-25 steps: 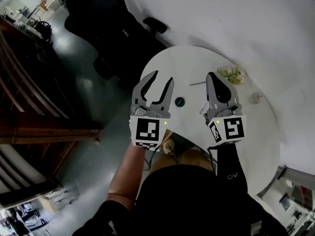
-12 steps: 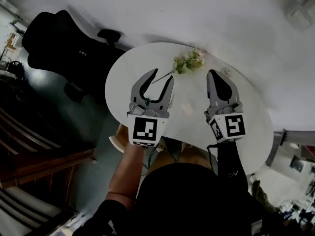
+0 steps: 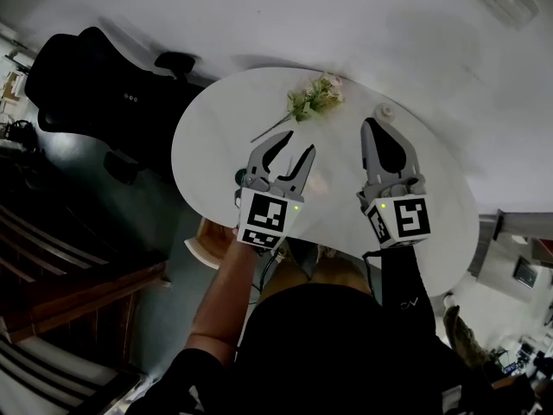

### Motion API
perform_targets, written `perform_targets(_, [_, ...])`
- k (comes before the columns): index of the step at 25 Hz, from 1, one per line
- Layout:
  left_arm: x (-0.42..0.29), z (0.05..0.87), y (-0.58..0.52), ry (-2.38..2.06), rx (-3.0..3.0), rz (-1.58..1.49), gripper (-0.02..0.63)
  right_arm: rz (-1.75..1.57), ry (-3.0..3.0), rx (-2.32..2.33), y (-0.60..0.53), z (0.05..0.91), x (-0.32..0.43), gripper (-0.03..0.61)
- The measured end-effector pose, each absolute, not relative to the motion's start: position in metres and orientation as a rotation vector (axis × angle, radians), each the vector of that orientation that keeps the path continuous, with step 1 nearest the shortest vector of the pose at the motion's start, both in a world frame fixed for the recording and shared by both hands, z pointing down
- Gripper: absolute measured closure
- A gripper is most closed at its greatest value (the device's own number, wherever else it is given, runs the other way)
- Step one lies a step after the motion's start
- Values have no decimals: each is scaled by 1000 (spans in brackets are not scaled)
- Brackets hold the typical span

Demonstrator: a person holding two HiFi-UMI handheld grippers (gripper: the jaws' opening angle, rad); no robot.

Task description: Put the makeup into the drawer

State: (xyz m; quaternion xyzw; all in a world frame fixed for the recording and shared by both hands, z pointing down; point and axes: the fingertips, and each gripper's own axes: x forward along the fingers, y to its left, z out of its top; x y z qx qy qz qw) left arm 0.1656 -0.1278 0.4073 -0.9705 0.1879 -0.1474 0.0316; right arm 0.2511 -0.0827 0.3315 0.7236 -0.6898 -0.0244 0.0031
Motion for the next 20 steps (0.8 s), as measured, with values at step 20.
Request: perform_targets(20, [194,673,-65,31,-2678,-1480,365,12,-2055,2323,-43,358,291,574])
